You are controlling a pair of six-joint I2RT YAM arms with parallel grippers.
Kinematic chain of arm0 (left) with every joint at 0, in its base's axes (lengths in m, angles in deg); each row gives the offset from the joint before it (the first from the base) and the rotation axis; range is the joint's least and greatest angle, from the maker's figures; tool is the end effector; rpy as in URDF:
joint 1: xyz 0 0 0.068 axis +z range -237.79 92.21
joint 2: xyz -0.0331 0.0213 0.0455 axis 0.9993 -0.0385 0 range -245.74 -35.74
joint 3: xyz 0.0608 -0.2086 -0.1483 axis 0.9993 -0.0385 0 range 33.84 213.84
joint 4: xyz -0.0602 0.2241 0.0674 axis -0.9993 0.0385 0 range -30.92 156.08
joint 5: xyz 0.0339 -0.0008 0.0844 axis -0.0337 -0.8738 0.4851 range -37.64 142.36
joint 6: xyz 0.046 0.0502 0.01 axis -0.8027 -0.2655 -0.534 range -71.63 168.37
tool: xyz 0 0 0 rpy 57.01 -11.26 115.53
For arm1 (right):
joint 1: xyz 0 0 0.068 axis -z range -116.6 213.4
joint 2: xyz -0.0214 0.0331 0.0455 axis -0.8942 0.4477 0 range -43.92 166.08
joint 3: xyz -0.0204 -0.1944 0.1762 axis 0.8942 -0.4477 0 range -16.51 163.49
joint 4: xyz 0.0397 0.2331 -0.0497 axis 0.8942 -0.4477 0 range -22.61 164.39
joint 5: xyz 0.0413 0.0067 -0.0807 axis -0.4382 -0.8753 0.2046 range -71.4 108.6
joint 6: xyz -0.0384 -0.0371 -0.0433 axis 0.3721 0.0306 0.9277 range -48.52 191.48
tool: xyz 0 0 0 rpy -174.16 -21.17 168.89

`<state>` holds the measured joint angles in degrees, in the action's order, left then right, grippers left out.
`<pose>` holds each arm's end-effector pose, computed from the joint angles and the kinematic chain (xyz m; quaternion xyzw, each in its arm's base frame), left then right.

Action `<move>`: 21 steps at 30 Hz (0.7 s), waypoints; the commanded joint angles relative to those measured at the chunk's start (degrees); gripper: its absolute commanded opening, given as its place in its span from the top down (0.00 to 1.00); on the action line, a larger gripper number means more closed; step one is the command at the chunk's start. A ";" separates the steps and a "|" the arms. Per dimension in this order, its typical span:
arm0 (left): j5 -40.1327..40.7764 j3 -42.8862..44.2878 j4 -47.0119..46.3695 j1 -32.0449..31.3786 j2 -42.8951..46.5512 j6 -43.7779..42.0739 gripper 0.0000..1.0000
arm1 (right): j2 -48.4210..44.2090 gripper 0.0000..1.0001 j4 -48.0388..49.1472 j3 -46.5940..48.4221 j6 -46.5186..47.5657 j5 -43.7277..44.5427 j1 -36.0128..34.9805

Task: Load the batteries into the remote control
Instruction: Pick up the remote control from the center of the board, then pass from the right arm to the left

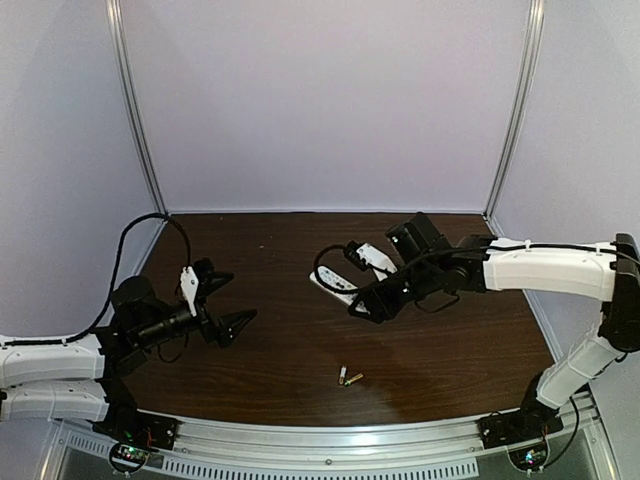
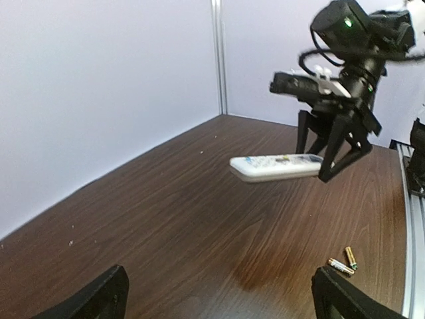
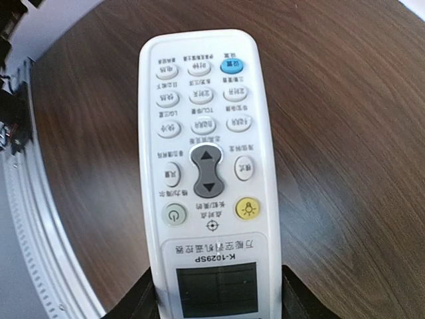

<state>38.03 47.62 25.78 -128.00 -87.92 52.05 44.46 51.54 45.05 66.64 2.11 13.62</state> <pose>0.1472 -0.1424 0.2107 0.3094 0.6689 -0.3356 0.5867 0.1958 0.2561 0.2230 -0.4008 0.8396 0.2761 0.2413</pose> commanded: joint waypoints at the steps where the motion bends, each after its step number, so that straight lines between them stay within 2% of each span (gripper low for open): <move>1: 11.83 -0.27 -1.98 -6.97 2.65 -17.27 0.00 | -4.02 0.58 -4.29 1.76 -4.58 -6.76 0.10; 3: 16.18 2.52 1.44 -9.24 -0.04 -23.23 0.00 | -5.17 0.58 -5.13 1.01 -6.09 -8.24 0.32; 6: 18.10 7.13 4.54 -13.32 -4.01 -30.09 0.00 | -7.30 0.59 -5.88 -0.72 -8.20 -10.40 0.71; 12: 26.71 17.33 12.91 -26.39 -15.55 -42.87 0.00 | -11.27 0.62 -4.84 -4.58 -12.70 -16.66 1.26; 15: 28.90 19.82 14.96 -30.59 -17.88 -45.83 0.00 | -12.92 0.62 -1.91 -7.65 -15.39 -20.87 1.26; 20: 27.14 22.26 16.58 -33.85 -17.16 -47.99 0.00 | -13.89 0.63 0.94 -11.20 -18.09 -25.76 1.10; 21: 26.82 23.22 17.42 -34.21 -17.57 -48.38 0.05 | -14.09 0.63 1.50 -11.73 -18.47 -26.53 1.09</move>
<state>63.98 67.31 40.73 -160.94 -105.49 8.07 31.67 49.26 35.48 51.49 -18.50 14.56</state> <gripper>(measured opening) 0.997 0.534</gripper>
